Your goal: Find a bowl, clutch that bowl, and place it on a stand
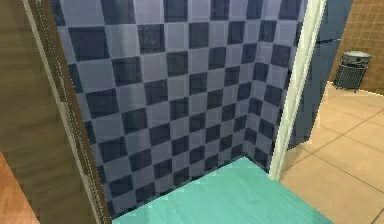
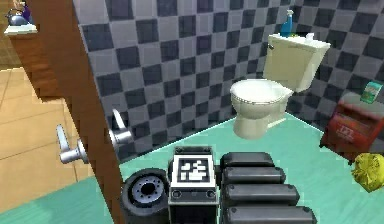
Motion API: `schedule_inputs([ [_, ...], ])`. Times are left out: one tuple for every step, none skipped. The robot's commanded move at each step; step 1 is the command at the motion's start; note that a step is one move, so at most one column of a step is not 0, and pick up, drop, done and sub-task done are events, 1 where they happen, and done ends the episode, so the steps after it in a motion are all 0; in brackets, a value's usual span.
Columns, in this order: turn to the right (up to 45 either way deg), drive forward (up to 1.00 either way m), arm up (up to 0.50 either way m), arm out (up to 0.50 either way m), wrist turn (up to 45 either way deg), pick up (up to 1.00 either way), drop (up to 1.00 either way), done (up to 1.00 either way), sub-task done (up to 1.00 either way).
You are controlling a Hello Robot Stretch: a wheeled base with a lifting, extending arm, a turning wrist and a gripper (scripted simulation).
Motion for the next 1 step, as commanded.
schedule_inputs([
  [30.0, 0.00, 0.00, 0.00, 0.0, 0.00, 0.00, 0.00, 0.00],
])
